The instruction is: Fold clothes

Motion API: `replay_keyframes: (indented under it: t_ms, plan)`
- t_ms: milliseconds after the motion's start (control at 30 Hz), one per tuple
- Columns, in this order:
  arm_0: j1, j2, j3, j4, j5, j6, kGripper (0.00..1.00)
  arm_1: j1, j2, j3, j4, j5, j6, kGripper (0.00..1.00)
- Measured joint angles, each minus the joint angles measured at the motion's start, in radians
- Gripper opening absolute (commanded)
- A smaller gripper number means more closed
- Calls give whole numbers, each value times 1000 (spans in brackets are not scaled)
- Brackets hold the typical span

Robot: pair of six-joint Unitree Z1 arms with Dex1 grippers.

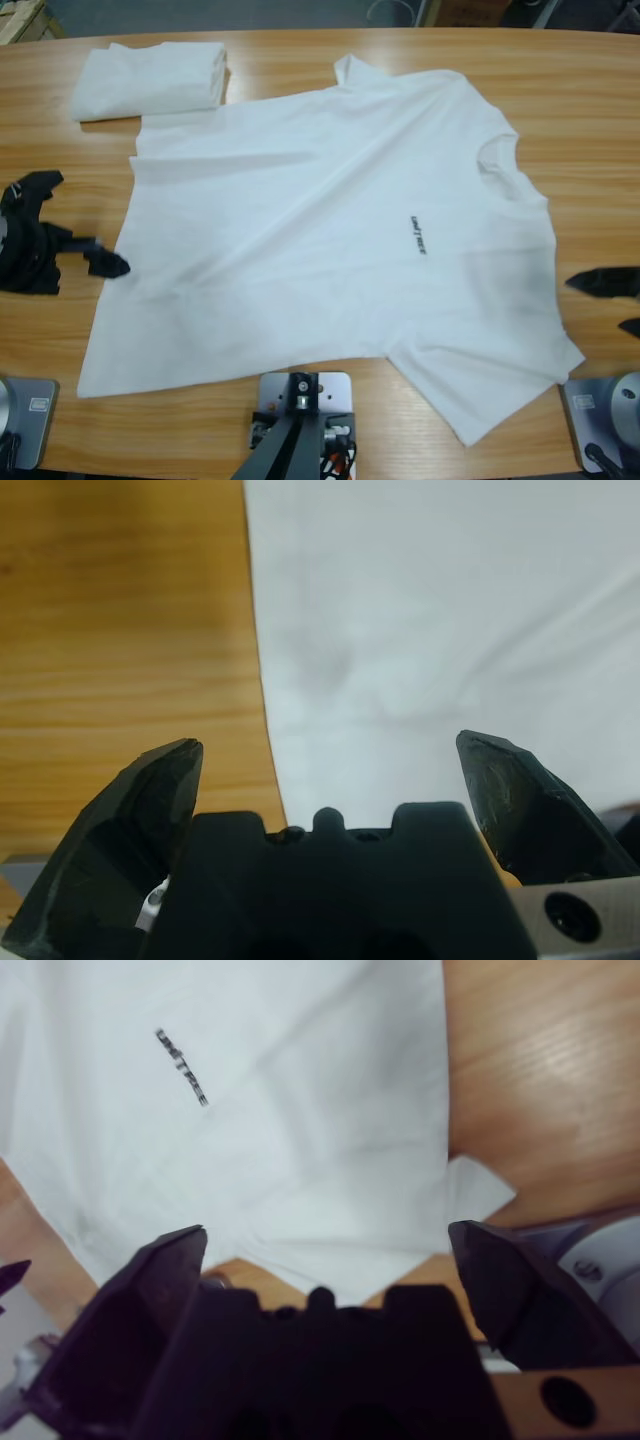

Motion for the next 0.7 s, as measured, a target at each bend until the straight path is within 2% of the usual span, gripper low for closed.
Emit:
replay_keyframes:
  t_ms: [133,300,333,367,500,700]
  plan:
    - [-67,-48,26,28,-50,3,1000,178,0,29,-13,-25,135,968]
    - [-134,-160,93,36,-102,-33,1000,529,96,32,-81,-94,500,942]
    - [-139,-185,100,38,-105,-38,1000,589,136,33,-110,-104,569,875]
    - [-141,-204,102,42,-106,-42,1000,637,176,37,-139,-113,627,849]
    - [-143,-222,102,51,-116,-43,1000,713,261,120,-232,-144,797,844]
    - [-144,-196,81,51,-144,-28,1000,776,264,150,-244,-152,1014,844]
